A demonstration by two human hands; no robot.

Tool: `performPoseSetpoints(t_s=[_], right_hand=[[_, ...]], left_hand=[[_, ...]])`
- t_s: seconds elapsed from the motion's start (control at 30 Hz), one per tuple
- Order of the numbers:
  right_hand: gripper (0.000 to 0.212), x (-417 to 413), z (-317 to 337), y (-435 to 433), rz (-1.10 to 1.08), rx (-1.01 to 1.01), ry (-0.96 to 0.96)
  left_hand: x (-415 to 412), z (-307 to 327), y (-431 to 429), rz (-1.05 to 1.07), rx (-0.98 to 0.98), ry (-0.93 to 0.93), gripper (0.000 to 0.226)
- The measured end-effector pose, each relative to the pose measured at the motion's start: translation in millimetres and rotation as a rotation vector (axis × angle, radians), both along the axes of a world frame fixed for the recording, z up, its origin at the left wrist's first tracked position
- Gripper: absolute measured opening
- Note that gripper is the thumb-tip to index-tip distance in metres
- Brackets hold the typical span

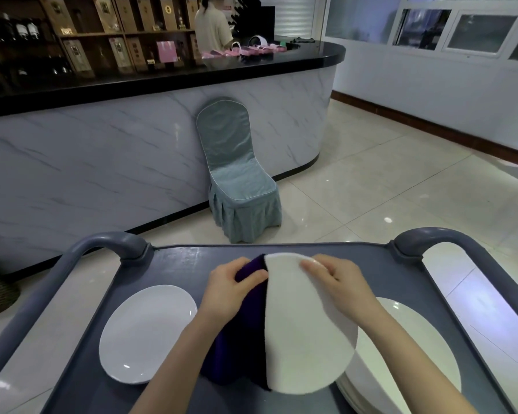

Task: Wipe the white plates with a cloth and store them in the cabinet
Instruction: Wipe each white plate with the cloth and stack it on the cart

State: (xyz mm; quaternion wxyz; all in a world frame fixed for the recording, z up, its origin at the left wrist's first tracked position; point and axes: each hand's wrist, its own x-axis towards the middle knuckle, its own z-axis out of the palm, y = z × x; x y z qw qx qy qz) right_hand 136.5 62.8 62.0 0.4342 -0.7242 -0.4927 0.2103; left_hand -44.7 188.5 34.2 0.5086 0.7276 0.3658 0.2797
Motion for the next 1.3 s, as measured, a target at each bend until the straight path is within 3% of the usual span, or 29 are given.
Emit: performPoseSetpoints(t_s=[0.07, 0.13, 0.23, 0.33, 0.4, 0.5, 0.63, 0.77, 0.87, 1.0, 1.07, 1.13, 1.3], right_hand=[[0.040, -7.7, 3.8, 3.2, 0.147, -0.061, -0.059], [0.036, -6.7, 6.4, 3.7, 0.155, -0.043, -0.041], [0.039, -1.5, 4.2, 2.7, -0.141, 0.110, 0.088], [0.041, -22.0, -6.9, 7.9, -0.522, 0.325, 0.483], [0.040, -35.6, -17.2, 10.2, -0.580, 0.327, 0.617], [0.027, -24.7, -15.2, 4.4, -0.432, 0.220, 0.489], [0.003, 9.5, 13.6, 0.7, -0.121, 0.074, 0.177], [0.032, 0.7, 21.2, 13.4, 0.222, -0.117, -0.103], [0.038, -0.7, 18.2, 12.2, 0.194, -0.033, -0.059], [0.032, 0.8, 11.6, 6.1, -0.198, 0.178, 0.257], [0.029, -2.8, 7.5, 5.4, -0.303, 0.195, 0.350], [0.031, -2.6, 5.4, 4.5, -0.235, 0.134, 0.299], [0.036, -10.6, 7.9, 9.2, 0.169, -0.033, 0.076]], left_hand=[[5.7, 6.6, -0.6, -0.176, 0.096, 0.104, 0.017], [6.8, 10.5, -1.5, -0.186, 0.110, 0.100, 0.015], [-0.3, 8.1, -1.1, 0.123, -0.020, -0.091, 0.015], [1.0, 1.6, -11.1, 0.467, -0.285, -0.271, 0.022], [3.5, -2.6, -16.0, 0.567, -0.357, -0.294, 0.025], [-2.1, -2.3, -13.4, 0.530, -0.330, -0.286, 0.024], [-6.9, 6.5, -1.9, 0.339, -0.119, -0.185, 0.017], [6.1, 17.9, -6.2, -0.067, 0.125, -0.009, 0.019], [4.2, 18.3, -5.2, -0.060, 0.090, -0.032, 0.017], [-4.7, 10.5, -5.1, 0.259, -0.130, -0.185, 0.015], [-5.9, 9.5, -5.4, 0.324, -0.149, -0.162, 0.017], [-7.5, 11.2, -0.3, 0.274, -0.054, -0.131, 0.015], [1.6, 20.3, 2.9, -0.129, 0.163, 0.087, 0.024]])
